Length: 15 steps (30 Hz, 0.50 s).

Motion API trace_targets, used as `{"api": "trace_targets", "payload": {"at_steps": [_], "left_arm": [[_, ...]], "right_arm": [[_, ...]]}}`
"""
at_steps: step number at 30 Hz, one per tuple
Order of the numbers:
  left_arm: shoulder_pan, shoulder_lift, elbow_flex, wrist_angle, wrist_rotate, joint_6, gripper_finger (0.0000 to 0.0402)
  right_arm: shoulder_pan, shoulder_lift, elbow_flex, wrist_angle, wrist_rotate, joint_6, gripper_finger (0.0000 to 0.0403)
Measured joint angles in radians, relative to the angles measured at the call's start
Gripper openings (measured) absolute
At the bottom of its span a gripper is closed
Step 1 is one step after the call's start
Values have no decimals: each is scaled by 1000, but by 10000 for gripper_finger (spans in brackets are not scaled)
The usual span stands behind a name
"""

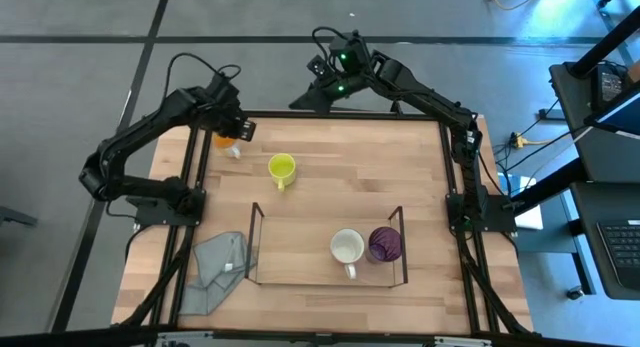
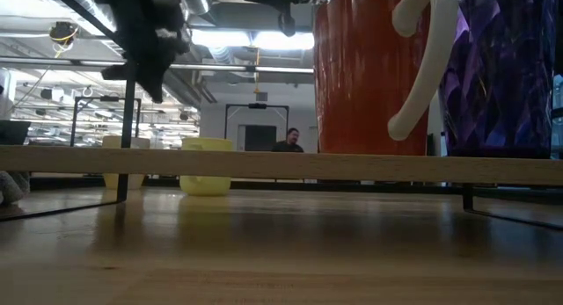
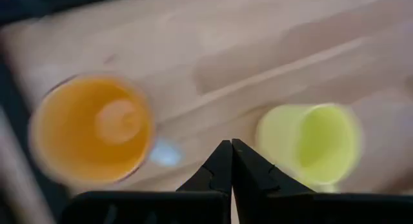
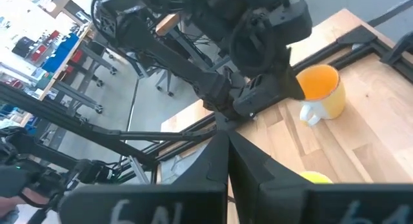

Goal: Stack small to large cups/mugs on shelf
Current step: Put the orange mug on the shelf

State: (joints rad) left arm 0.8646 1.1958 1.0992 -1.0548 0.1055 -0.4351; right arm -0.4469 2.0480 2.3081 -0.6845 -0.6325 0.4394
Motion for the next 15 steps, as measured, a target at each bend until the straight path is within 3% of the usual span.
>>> {"api": "trace_targets", "payload": {"at_steps": [4, 9, 15], "left_arm": [[-16, 38, 0, -70, -90, -3, 0], [-32, 68, 0, -67, -125, -24, 6], [-71, 89, 0, -78, -190, -44, 60]], "right_arm": [[0, 0, 0, -22, 0, -1, 8], [0, 0, 0, -46, -1, -3, 8], [0, 0, 0, -63, -49, -8, 8]]}}
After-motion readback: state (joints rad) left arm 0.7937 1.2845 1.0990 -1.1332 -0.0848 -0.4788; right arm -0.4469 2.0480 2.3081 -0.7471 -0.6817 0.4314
